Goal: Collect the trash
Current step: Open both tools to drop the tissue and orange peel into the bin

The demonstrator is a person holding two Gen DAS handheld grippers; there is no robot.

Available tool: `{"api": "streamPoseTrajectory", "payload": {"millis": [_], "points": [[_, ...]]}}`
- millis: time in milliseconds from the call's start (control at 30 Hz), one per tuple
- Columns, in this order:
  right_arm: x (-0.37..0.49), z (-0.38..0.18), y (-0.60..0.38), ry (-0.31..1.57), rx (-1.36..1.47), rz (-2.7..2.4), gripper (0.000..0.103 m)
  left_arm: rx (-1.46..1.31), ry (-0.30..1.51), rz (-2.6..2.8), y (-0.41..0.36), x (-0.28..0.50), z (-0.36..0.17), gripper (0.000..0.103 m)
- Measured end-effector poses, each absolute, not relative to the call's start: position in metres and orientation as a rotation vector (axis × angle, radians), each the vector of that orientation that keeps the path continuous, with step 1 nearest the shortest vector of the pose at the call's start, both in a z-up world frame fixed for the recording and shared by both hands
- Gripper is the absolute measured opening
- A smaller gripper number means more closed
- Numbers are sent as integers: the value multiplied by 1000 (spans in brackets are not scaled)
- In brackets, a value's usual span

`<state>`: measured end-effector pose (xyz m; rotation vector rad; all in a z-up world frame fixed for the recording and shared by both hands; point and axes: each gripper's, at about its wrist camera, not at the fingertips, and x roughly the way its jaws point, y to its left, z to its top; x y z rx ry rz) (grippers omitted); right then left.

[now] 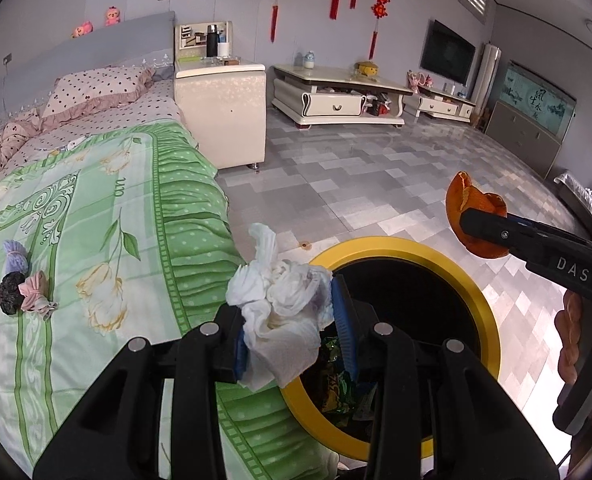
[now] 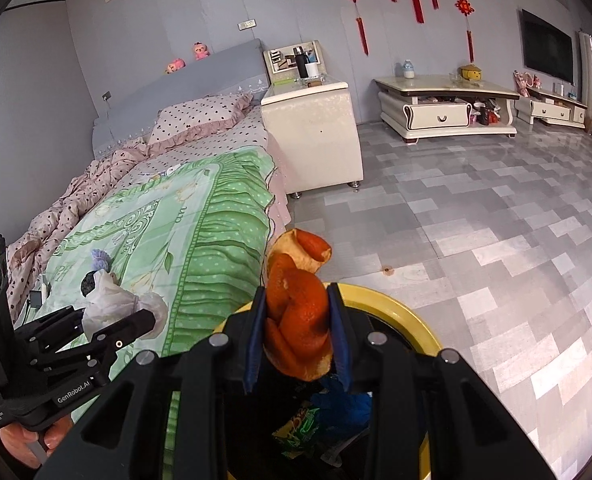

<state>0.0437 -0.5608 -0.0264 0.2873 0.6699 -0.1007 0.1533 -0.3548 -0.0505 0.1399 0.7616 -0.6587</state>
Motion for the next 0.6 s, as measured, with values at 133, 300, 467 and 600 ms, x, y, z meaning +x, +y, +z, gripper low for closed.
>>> {"api": "streamPoseTrajectory", "payload": {"millis": [133, 300, 467, 600], "points": [[46, -39, -571, 696, 307, -116, 28, 147, 791, -687, -368, 151, -66, 35], [50, -55, -581, 732, 325, -135, 28, 154, 810, -717, -380, 147, -79, 37], [50, -62, -589, 740, 346, -150, 30, 155, 811, -736, -384, 143, -81, 44], [49, -64, -592, 743, 363, -153, 33, 145, 802, -743, -382, 141, -78, 55]]}}
